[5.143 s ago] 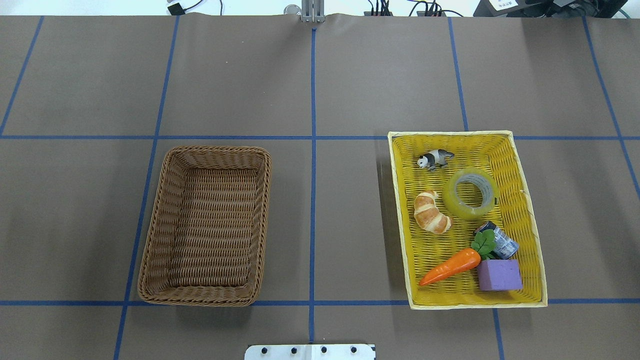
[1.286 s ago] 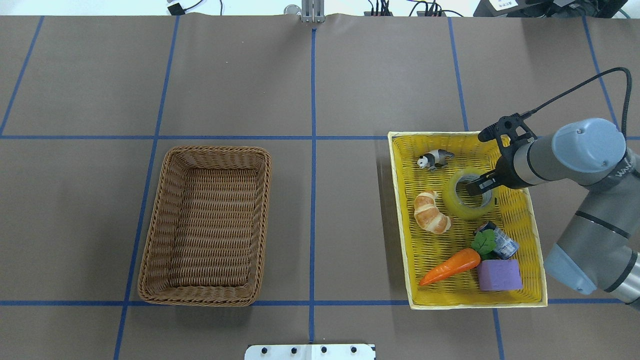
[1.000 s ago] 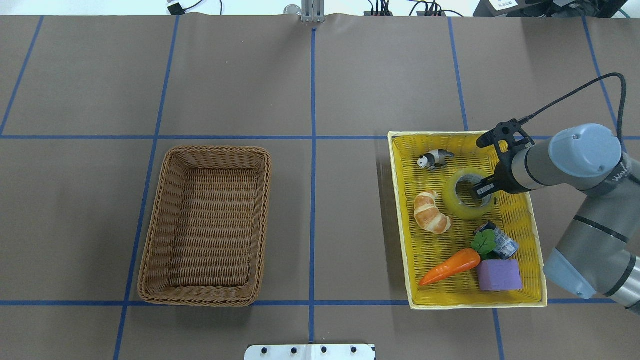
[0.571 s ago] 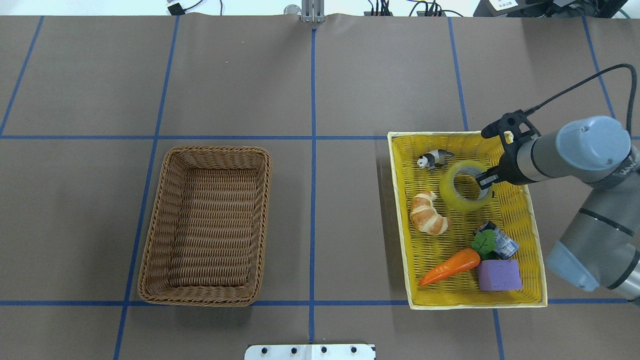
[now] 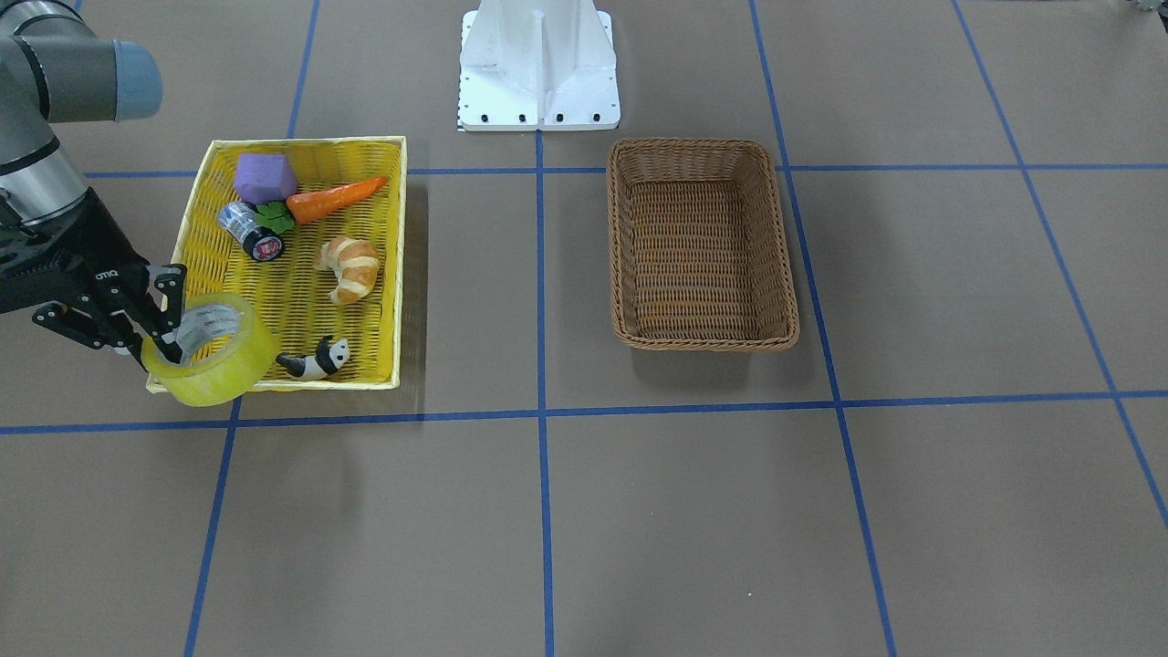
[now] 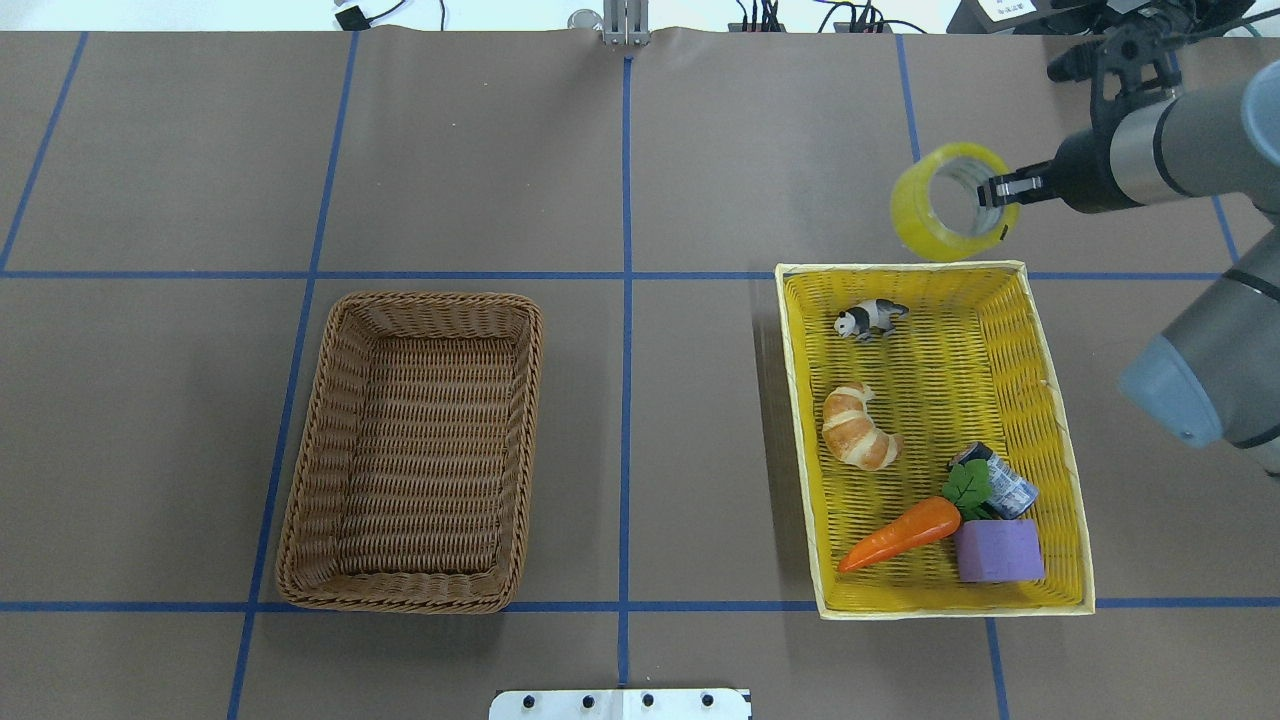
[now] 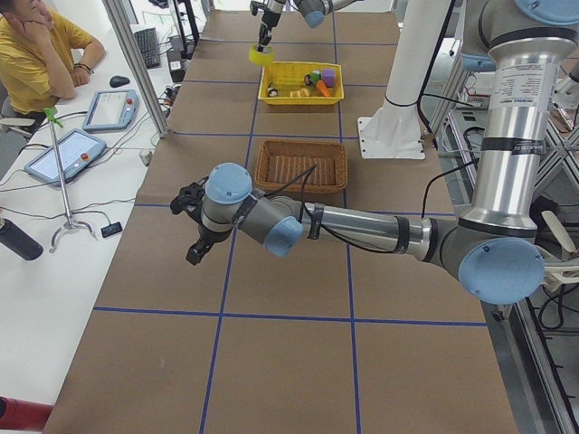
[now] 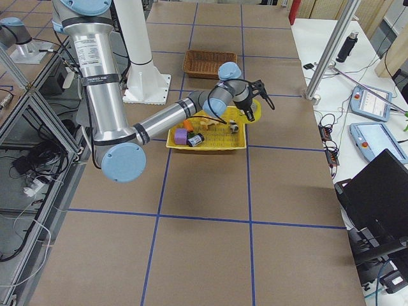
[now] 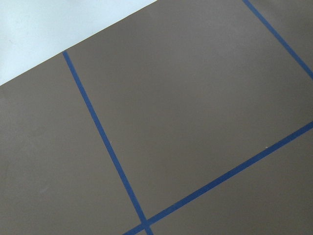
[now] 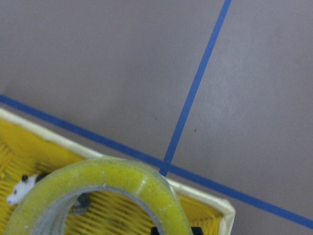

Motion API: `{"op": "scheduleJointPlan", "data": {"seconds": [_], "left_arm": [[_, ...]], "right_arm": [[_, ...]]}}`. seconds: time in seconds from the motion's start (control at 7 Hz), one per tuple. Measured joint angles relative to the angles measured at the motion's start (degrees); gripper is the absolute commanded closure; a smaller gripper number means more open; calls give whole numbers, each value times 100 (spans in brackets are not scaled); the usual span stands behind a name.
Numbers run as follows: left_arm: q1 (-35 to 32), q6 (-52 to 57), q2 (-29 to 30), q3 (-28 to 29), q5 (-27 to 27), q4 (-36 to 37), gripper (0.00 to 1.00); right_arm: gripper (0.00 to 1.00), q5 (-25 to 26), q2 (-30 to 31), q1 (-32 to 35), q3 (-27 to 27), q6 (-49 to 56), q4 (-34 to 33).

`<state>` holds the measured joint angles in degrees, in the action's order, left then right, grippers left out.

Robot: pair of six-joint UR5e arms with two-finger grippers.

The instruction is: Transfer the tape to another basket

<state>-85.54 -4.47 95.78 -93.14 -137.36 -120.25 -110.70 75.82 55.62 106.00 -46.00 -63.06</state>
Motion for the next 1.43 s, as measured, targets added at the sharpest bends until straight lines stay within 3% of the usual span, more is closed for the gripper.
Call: {"op": "scheduleJointPlan", "data": {"seconds": [0.29,0.71,0.86,1.14,1.43], "left_arm": [[790,-2339,505,22,-56,-1174,1],[1891,-5352,1615,-13,197,-2385,1],[2290,-5944,1871,-17,360,-2882,1],[3403,-6524,2170,21,1420,-3922,1],[4076,-6615,2593,157,2183,-4217,1]], "right_arm": [[100,263,-791,-203,-191,-747,8],[100,1282,-1717,-888,-564,-1400,64],[100,1481,-1898,-1057,-757,-1493,352],[100,1671,-2359,-1319,-1516,-1705,1344],[100,1692,-2624,-1495,-1688,-1756,1641]]}}
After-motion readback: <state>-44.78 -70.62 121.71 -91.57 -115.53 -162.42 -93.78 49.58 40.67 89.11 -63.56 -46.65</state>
